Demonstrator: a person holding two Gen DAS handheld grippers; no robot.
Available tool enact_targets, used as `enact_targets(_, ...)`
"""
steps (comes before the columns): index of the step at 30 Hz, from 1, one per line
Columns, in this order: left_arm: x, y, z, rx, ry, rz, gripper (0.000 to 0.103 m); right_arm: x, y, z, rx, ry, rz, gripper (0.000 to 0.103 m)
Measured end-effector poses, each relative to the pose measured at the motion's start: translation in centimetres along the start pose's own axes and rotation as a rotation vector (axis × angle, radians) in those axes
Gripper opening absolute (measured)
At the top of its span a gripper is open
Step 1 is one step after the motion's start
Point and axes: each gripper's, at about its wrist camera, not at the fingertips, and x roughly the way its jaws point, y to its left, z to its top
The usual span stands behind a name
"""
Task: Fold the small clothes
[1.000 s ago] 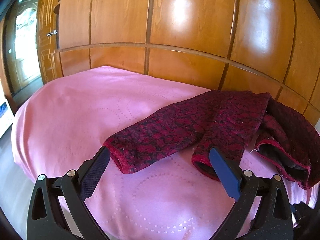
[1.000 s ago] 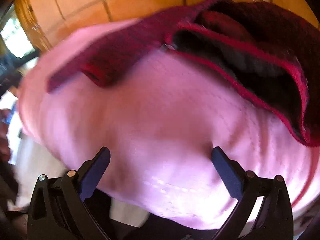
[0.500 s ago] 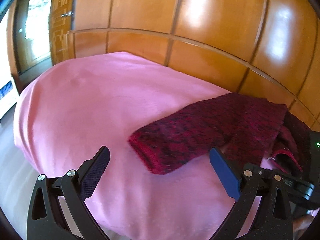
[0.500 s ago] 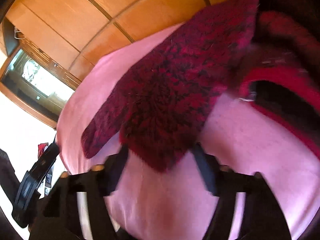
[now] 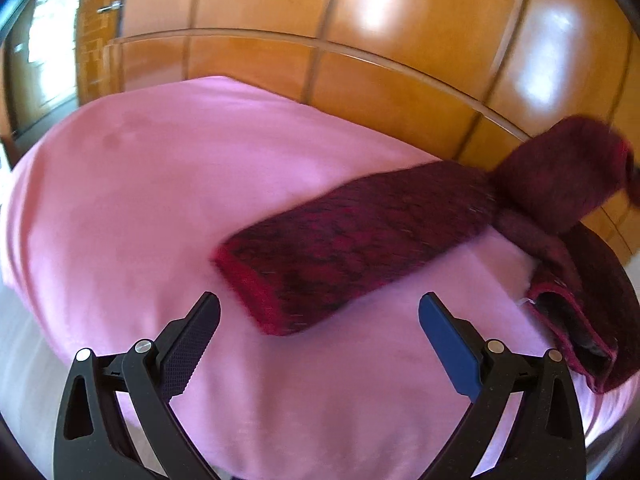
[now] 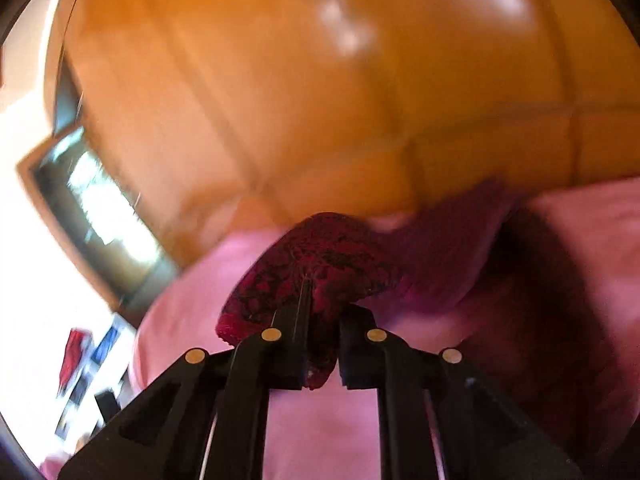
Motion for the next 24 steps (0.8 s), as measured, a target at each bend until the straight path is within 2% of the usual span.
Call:
enact_targets(1,0.2,-0.7,0.0,0.011,0.009,-0.022,0.097,-0.9,-1.1,1.3,0.006,-0.033,-0.031,0.010)
enact_targets(3,0.9,-2.2,0.3,0.029,0.032,-0.077,0.093,-3.5,-5.6,4.5,0.044,-0.113,-0.156,0.010)
enact_targets(4,1.1,-2.7,0.4,0.033,0.042,-0.103,0.091,-4.1,-7.3,5.3,0.071,-0.126,-0.187,0.010)
enact_targets(6,1.9,-4.1,0.9,0.027,0.079,-0.176,0.085,-5.6,-11.9,7.1,0.128,-0.154,-0.300,0.010)
enact_targets(8,2.9,-5.1,1.4,0.018,0.115,-0.241,0.084,-6.7,-15.9,8.1,0.170,-0.168,-0.408,0.010)
enact_targets(10,3.9,-6.6,1.9,0.009,0.149,-0.302,0.084,-7.4,-19.9,8.6,0.198,-0.175,-0.540,0.010)
enact_targets(16,7.2,-11.9,2.7,0.003,0.272,-0.506,0.084,-9.3,-29.8,7.5,0.296,-0.141,-0.842,0.010)
enact_targets(19,9.2,-14.8,2.9,0.010,0.329,-0.566,0.084,-9.4,-32.9,6.7,0.337,-0.102,-0.900,0.012)
enact_targets(20,9.9,-15.7,2.9,0.012,0.349,-0.587,0.084,-9.8,-34.1,6.4,0.356,-0.091,-0.887,0.016)
enact_targets(21,10.9,-16.7,2.7,0.007,0.388,-0.627,0.084,-10.1,-34.7,5.9,0.379,-0.084,-0.867,0.029)
enact_targets(22,11.5,-17.3,2.6,0.001,0.414,-0.649,0.084,-10.5,-35.1,5.3,0.399,-0.086,-0.836,0.053)
enact_targets(24,12.8,-18.9,2.2,-0.001,0.463,-0.687,0.084,-11.0,-34.7,4.0,0.405,-0.102,-0.820,0.071)
